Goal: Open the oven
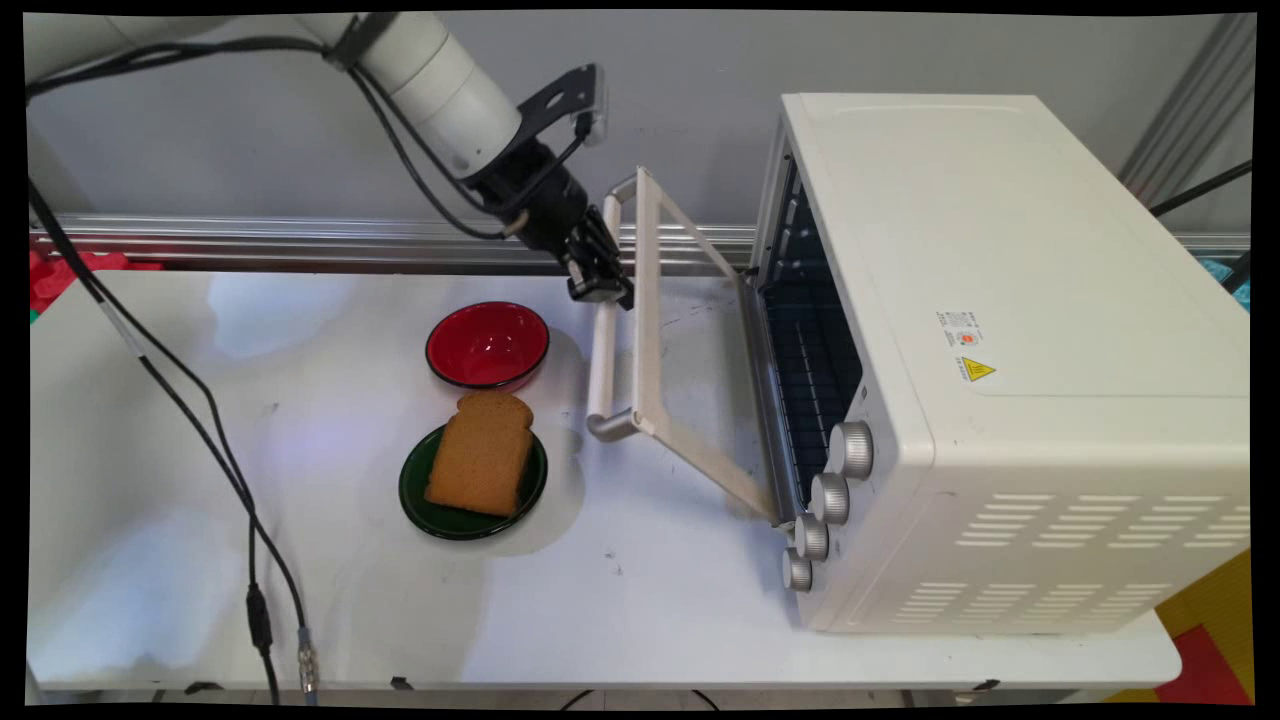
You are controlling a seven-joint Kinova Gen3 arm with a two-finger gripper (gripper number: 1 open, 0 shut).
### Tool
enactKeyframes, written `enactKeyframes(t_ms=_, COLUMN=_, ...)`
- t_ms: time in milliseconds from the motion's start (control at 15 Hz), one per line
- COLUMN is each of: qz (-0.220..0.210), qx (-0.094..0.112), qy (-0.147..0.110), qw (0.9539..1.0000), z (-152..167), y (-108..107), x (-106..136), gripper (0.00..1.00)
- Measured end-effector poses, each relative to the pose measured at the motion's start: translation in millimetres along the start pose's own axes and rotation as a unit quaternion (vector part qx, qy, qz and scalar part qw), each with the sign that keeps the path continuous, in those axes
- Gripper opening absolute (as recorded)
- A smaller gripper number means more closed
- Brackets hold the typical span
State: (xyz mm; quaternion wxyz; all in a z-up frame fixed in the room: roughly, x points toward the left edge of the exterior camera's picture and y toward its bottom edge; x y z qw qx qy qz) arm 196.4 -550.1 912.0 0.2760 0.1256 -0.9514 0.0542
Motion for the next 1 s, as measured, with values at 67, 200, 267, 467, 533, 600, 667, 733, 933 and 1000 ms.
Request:
enactKeyframes(t_ms=67, qz=0.002, qx=0.001, qy=0.000, qw=1.0000, z=2, y=0, x=-6, gripper=0.00)
enactKeyframes(t_ms=200, qz=0.006, qx=0.002, qy=0.001, qw=1.0000, z=5, y=-1, x=-15, gripper=0.00)
enactKeyframes(t_ms=267, qz=0.009, qx=0.002, qy=0.002, qw=1.0000, z=7, y=-2, x=-20, gripper=0.00)
enactKeyframes(t_ms=467, qz=0.017, qx=0.004, qy=0.007, qw=0.9998, z=13, y=-3, x=-38, gripper=0.00)
enactKeyframes(t_ms=533, qz=0.018, qx=0.004, qy=0.008, qw=0.9998, z=15, y=-3, x=-44, gripper=0.00)
enactKeyframes(t_ms=600, qz=0.020, qx=0.004, qy=0.009, qw=0.9998, z=17, y=-3, x=-51, gripper=0.00)
enactKeyframes(t_ms=667, qz=0.021, qx=0.004, qy=0.009, qw=0.9997, z=18, y=-3, x=-56, gripper=0.00)
enactKeyframes(t_ms=733, qz=0.022, qx=0.003, qy=0.009, qw=0.9997, z=19, y=-3, x=-62, gripper=0.00)
enactKeyframes(t_ms=933, qz=0.023, qx=0.001, qy=0.007, qw=0.9997, z=19, y=0, x=-78, gripper=0.00)
enactKeyframes(t_ms=1000, qz=0.023, qx=0.001, qy=0.007, qw=0.9997, z=18, y=1, x=-83, gripper=0.00)
